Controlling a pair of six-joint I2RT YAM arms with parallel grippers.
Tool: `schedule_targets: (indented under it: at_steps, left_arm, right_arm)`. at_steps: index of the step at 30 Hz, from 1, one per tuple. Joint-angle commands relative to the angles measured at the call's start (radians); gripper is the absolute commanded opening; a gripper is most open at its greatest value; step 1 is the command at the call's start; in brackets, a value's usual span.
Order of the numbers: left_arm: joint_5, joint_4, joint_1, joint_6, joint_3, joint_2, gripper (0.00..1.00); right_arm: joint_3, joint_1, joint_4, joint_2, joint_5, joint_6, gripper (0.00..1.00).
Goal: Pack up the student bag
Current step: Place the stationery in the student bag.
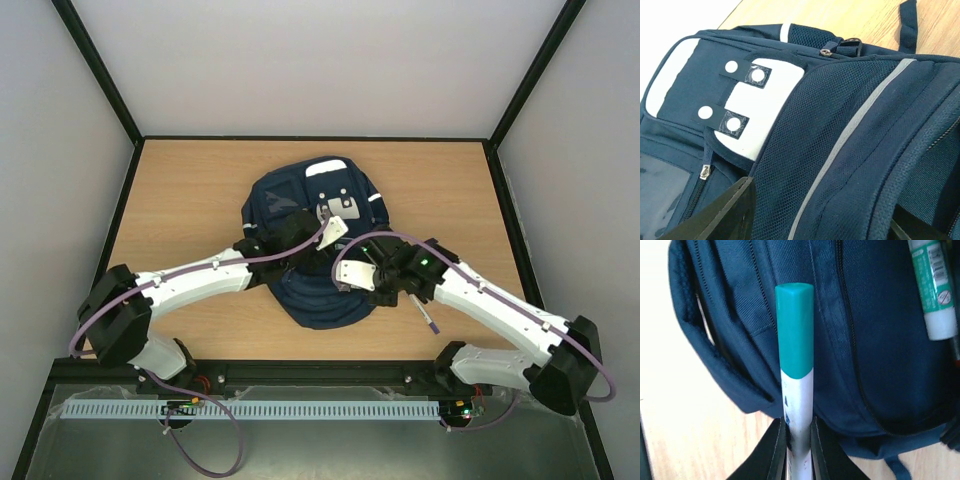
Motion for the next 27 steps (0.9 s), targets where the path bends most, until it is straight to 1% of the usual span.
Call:
schedule_targets:
  at_steps: [1, 6, 12, 17, 19, 22, 24, 25, 27]
  left_arm:
    - [0.016, -0.001, 0.020, -0.020, 0.047, 0.018, 0.53]
    - [0.044, -0.010, 0.044, -0.040, 0.055, 0.020, 0.52]
    - [0.061, -0.033, 0.068, -0.062, 0.075, 0.030, 0.52]
    - [0.057, -0.040, 0.077, -0.070, 0.080, 0.026, 0.52]
    - [0.052, -0.038, 0.078, -0.071, 0.079, 0.021, 0.52]
    - [0.044, -0.038, 0.082, -0.075, 0.079, 0.018, 0.52]
    - [0.043, -0.039, 0.086, -0.077, 0.078, 0.020, 0.52]
    - [0.042, -0.041, 0.086, -0.078, 0.077, 0.020, 0.53]
    - [0.036, -0.044, 0.086, -0.077, 0.079, 0.020, 0.53]
  right_arm:
    - [0.024, 0.061, 0.083, 0.048, 0.125, -0.037, 0.05]
    - [0.003, 0.129, 0.228, 0.101, 0.283, -0.087, 0.05]
    - [-0.024, 0.161, 0.398, 0.152, 0.435, -0.168, 0.05]
    - [-0.059, 0.175, 0.502, 0.175, 0.495, -0.246, 0.05]
    - [-0.082, 0.175, 0.569, 0.184, 0.522, -0.284, 0.06]
    - [-0.092, 0.177, 0.605, 0.209, 0.526, -0.298, 0.06]
    - [-0.096, 0.177, 0.619, 0.225, 0.527, -0.298, 0.13]
    - [-0.100, 0.177, 0.631, 0.232, 0.533, -0.296, 0.19]
    - [-0.105, 0.177, 0.650, 0.240, 0.536, -0.291, 0.25]
